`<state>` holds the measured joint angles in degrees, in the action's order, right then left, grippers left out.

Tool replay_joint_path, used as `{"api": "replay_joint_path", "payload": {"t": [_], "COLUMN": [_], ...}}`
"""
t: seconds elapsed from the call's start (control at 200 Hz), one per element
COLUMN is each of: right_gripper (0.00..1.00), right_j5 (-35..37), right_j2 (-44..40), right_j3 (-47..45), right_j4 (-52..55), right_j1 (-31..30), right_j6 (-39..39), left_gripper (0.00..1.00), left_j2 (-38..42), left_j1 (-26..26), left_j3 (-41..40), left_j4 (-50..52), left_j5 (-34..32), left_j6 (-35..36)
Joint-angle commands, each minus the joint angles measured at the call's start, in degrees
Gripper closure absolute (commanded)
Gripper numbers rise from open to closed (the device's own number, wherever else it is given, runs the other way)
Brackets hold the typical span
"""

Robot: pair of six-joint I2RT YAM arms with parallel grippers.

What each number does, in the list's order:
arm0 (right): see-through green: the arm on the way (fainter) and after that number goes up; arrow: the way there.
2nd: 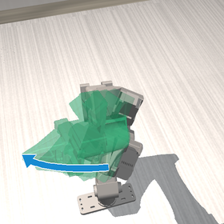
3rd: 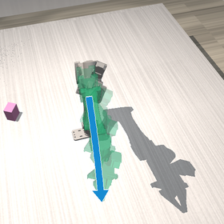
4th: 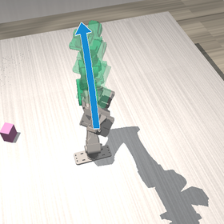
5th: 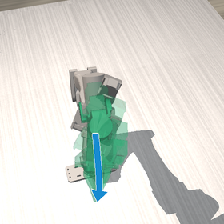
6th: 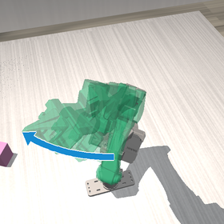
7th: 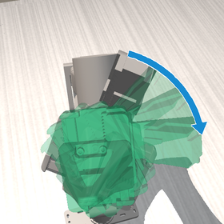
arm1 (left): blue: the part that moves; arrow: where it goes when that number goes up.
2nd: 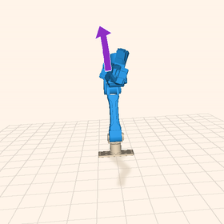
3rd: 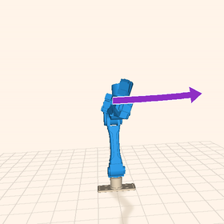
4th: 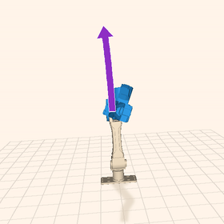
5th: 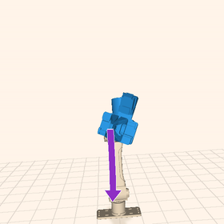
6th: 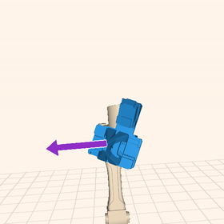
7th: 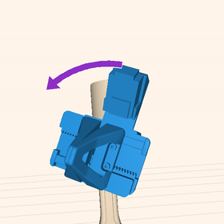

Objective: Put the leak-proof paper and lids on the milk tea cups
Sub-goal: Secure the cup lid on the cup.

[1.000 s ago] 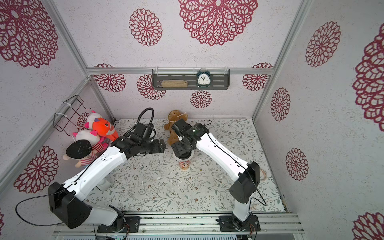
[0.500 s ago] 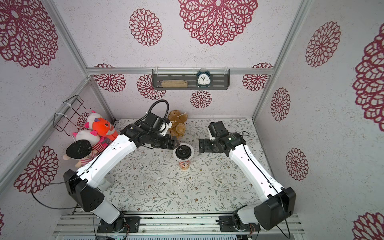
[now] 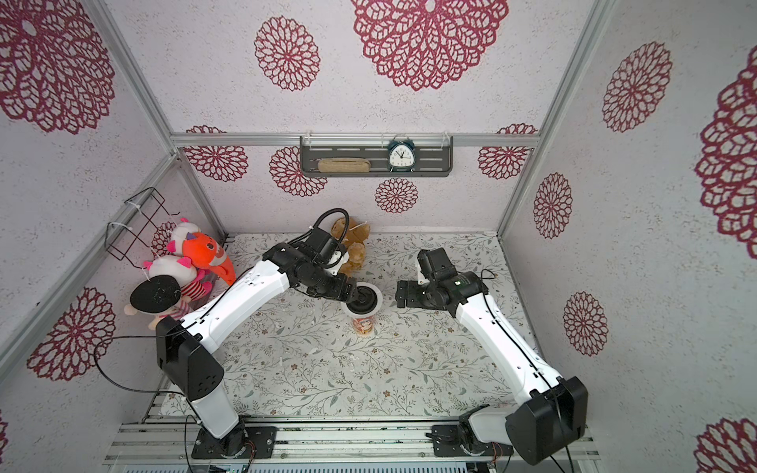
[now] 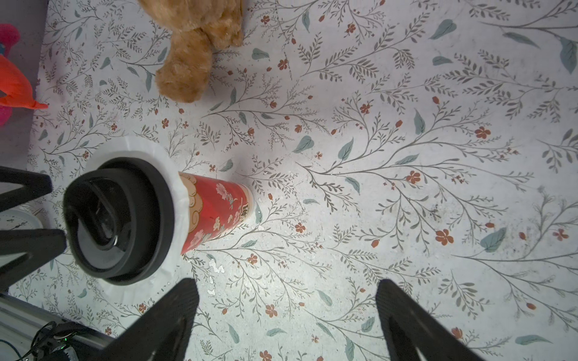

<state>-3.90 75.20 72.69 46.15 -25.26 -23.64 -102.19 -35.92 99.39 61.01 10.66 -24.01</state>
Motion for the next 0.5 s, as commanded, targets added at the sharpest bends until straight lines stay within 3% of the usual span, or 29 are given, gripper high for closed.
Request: {"api": "replay_joint_path", "payload": {"t": [0.0, 0.495], "right_gripper": [0.08, 0.08], "right_j5": [-0.67, -0.85], "right_j2": [-1.63, -2.42], "right_j3": [-0.14, -2.19], "right_j4": [-0.75, -1.24], "right_j1": [0.41, 0.57], "right_j6": [-0.54, -0.27], "left_gripper": [0.14, 0.15], "left_j2": [-1.3, -3.45], "left_j1": [-0.46, -0.48], "left_j3": [1.26, 1.46], "left_j4": [-1.63, -4.32], "left_j5": [0.15, -0.92], "left_j6": [0.46, -0.38]}}
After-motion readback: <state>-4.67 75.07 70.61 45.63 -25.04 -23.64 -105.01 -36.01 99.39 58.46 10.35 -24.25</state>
